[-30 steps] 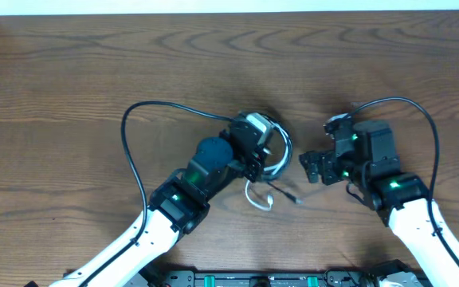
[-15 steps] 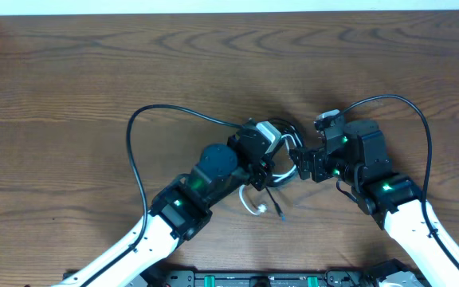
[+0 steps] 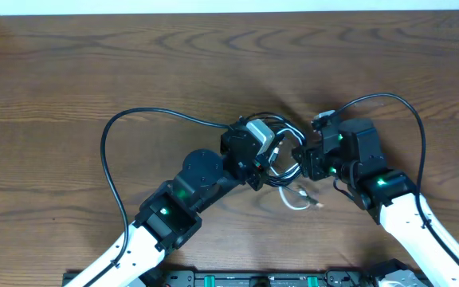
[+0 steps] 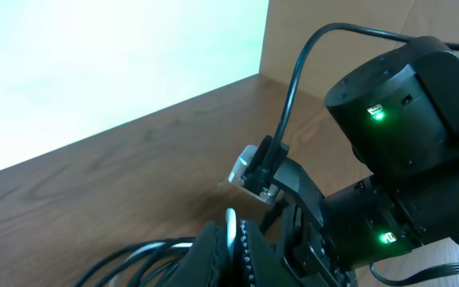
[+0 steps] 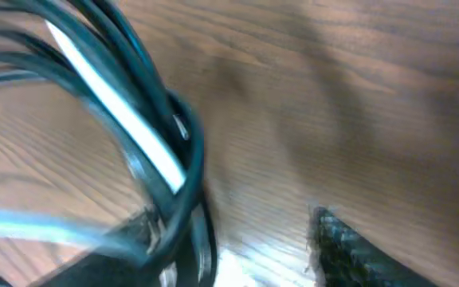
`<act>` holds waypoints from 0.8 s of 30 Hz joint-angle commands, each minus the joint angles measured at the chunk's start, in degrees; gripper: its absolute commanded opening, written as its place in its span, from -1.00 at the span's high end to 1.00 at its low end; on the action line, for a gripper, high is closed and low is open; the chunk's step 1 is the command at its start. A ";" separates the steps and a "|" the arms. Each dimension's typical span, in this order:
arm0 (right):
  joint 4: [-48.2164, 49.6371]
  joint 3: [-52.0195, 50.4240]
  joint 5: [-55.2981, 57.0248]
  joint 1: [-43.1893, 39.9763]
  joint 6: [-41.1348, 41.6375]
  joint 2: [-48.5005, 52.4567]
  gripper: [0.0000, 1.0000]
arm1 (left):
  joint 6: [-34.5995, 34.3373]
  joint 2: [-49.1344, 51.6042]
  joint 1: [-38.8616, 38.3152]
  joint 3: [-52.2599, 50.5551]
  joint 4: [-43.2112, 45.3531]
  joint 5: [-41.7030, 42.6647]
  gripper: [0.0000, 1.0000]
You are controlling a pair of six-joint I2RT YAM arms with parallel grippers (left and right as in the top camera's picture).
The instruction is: Untangle cables
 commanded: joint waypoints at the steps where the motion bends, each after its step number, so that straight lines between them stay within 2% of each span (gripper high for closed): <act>1: 1.07 -0.37 0.02 0.48 1.18 0.26 0.42 | -1.29 -0.96 -0.07 2.36 0.76 0.92 0.85; 2: 1.31 -0.37 0.07 0.48 1.57 0.26 0.82 | -1.29 -0.96 -0.07 2.36 0.66 0.92 0.86; 3: 1.40 -0.37 0.07 0.48 1.62 0.26 0.98 | -1.29 -0.96 -0.07 2.36 0.44 0.92 0.86; 9: 1.62 -0.33 3.26 0.46 3.69 -0.02 0.98 | -1.05 -0.70 -0.07 2.34 -4.46 0.24 0.85; 13: 1.55 0.92 3.41 0.46 3.65 -1.92 0.98 | 1.66 0.55 -0.04 2.34 -9.84 0.17 0.85; 18: 0.28 5.11 4.83 0.46 2.93 -7.02 0.97 | 2.23 3.58 -0.07 2.34 -13.68 -7.58 0.82; 19: -0.42 6.08 4.81 0.46 2.51 -8.09 0.97 | 2.23 4.15 -0.07 2.34 -13.68 -8.66 0.56; 20: -1.92 7.72 4.81 0.48 1.95 -9.75 0.97 | 2.23 5.27 -0.04 2.34 -13.66 -9.33 0.21; 24: -5.97 11.67 4.74 0.48 1.16 -13.60 0.98 | 2.23 7.50 0.00 2.34 -13.46 -10.14 -0.35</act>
